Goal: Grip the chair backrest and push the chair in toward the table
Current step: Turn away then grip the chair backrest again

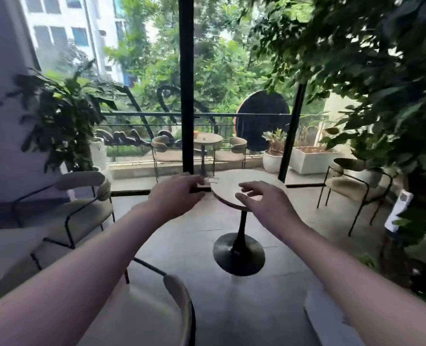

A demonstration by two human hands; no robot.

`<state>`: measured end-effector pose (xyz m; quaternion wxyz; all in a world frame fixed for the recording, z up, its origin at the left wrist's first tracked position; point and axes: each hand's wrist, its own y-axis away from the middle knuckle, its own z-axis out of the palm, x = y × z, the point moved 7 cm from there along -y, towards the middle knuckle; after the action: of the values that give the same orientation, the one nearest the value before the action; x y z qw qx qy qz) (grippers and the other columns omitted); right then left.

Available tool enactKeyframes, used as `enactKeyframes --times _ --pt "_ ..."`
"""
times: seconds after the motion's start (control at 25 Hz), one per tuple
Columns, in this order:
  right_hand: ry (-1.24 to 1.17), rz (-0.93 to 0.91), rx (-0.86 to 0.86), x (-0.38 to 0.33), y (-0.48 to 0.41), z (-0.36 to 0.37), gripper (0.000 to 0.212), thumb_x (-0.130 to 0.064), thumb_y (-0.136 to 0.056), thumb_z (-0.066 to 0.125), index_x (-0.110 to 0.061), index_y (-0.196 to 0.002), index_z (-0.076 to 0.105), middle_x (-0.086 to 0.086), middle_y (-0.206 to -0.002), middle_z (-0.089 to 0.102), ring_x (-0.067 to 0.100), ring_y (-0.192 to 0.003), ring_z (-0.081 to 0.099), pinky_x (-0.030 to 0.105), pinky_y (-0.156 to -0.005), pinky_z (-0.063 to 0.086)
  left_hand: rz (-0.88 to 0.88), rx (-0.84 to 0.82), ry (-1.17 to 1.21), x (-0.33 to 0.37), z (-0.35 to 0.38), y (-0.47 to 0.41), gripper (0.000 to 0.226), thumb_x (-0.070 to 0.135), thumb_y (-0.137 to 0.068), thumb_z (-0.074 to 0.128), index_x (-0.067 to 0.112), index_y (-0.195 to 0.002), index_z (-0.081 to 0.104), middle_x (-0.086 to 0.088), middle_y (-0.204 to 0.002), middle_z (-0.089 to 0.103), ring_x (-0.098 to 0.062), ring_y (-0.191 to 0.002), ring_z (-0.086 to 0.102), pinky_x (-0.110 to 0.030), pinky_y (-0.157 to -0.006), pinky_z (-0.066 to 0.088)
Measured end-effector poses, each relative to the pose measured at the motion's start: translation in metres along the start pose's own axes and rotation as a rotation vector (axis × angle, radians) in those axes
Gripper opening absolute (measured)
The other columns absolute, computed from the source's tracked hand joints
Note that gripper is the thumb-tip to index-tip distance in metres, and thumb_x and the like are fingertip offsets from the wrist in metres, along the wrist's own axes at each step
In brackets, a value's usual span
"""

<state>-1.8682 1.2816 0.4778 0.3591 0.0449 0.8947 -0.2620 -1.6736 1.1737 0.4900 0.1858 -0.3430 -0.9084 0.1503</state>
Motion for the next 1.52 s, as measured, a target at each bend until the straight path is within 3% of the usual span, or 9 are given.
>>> enactKeyframes --times 0.24,0.48,0.64,0.88,1.04,1.12,1.24,1.36,1.52 --pt "-0.063 -0.249 -0.267 0.006 -0.092 0.048 0.026 -0.041 -0.086 0.072 -0.03 -0.11 0.072 -0.015 -0.097 0.069 0.003 -0.091 0.064 0.032 -0.085 0.052 -0.305 0.047 -0.145 -0.026 -0.003 -0.011 0.03 0.051 -0.092 0.055 0.037 -0.117 0.06 0.011 -0.117 0.064 -0.015 -0.106 0.061 -0.038 -0.082 0.053" --pt "-0.18 -0.515 -0.416 -0.009 -0.142 0.133 0.028 -0.041 -0.086 0.072 -0.029 -0.112 0.073 -0.013 -0.102 0.071 0.001 -0.092 0.065 0.034 -0.086 0.053 -0.611 0.102 -0.256 -0.08 0.004 0.004 0.032 0.049 -0.093 0.052 0.034 -0.12 0.062 0.01 -0.124 0.061 -0.019 -0.11 0.059 -0.037 -0.085 0.051" --pt "-0.248 -0.655 -0.58 -0.008 -0.148 0.195 0.026 -0.04 -0.088 0.07 -0.027 -0.11 0.073 -0.013 -0.103 0.072 0.003 -0.095 0.065 0.03 -0.083 0.052 -0.77 0.09 -0.323 -0.093 0.022 0.038 0.031 0.049 -0.093 0.054 0.032 -0.118 0.063 0.008 -0.114 0.061 -0.021 -0.105 0.06 -0.033 -0.074 0.048" --pt "-0.371 -0.893 -0.864 0.038 -0.093 0.276 0.028 -0.037 -0.091 0.067 -0.019 -0.113 0.073 -0.007 -0.106 0.072 0.008 -0.099 0.064 0.028 -0.087 0.05 -1.136 0.061 -0.38 -0.071 0.125 0.131 0.032 0.049 -0.095 0.053 0.032 -0.12 0.061 0.009 -0.115 0.06 -0.02 -0.103 0.06 -0.038 -0.073 0.053" --pt "-0.357 -1.015 -1.006 0.107 -0.03 0.334 0.028 -0.041 -0.092 0.065 -0.021 -0.111 0.072 -0.008 -0.104 0.071 0.013 -0.097 0.065 0.043 -0.086 0.052 -1.334 0.037 -0.334 -0.05 0.222 0.184 0.035 0.052 -0.097 0.047 0.034 -0.125 0.057 0.013 -0.12 0.057 -0.016 -0.109 0.056 -0.031 -0.073 0.046" --pt "-0.367 -1.039 -1.061 0.147 0.002 0.361 0.028 -0.041 -0.093 0.064 -0.021 -0.111 0.072 -0.007 -0.103 0.072 0.013 -0.097 0.066 0.041 -0.091 0.05 -1.39 0.062 -0.298 -0.048 0.267 0.205 0.035 0.051 -0.098 0.049 0.032 -0.125 0.058 0.013 -0.121 0.058 -0.014 -0.11 0.055 -0.029 -0.069 0.038" --pt "-0.38 -1.062 -1.135 0.197 0.045 0.396 0.026 -0.037 -0.092 0.068 -0.019 -0.11 0.073 -0.006 -0.1 0.072 0.012 -0.096 0.065 0.027 -0.09 0.045 -1.434 0.055 -0.245 -0.048 0.328 0.243 0.034 0.052 -0.097 0.049 0.032 -0.122 0.059 0.013 -0.118 0.059 -0.012 -0.11 0.056 -0.032 -0.074 0.046" --pt "-0.354 -1.066 -1.197 0.233 0.083 0.427 0.025 -0.039 -0.09 0.067 -0.022 -0.108 0.073 -0.008 -0.093 0.07 0.013 -0.092 0.065 0.043 -0.082 0.05 -1.494 0.042 -0.213 -0.048 0.366 0.278 0.035 0.055 -0.094 0.051 0.035 -0.122 0.058 0.017 -0.117 0.057 -0.01 -0.106 0.056 -0.038 -0.08 0.052" --pt "-0.269 -1.134 -1.123 0.255 0.121 0.45 0.028 -0.051 -0.086 0.062 -0.031 -0.101 0.073 -0.015 -0.092 0.069 0.009 -0.094 0.063 0.044 -0.087 0.04 -1.523 0.03 -0.189 -0.048 0.396 0.313 0.037 0.058 -0.088 0.059 0.037 -0.118 0.061 0.02 -0.114 0.057 -0.005 -0.109 0.052 -0.038 -0.081 0.053"
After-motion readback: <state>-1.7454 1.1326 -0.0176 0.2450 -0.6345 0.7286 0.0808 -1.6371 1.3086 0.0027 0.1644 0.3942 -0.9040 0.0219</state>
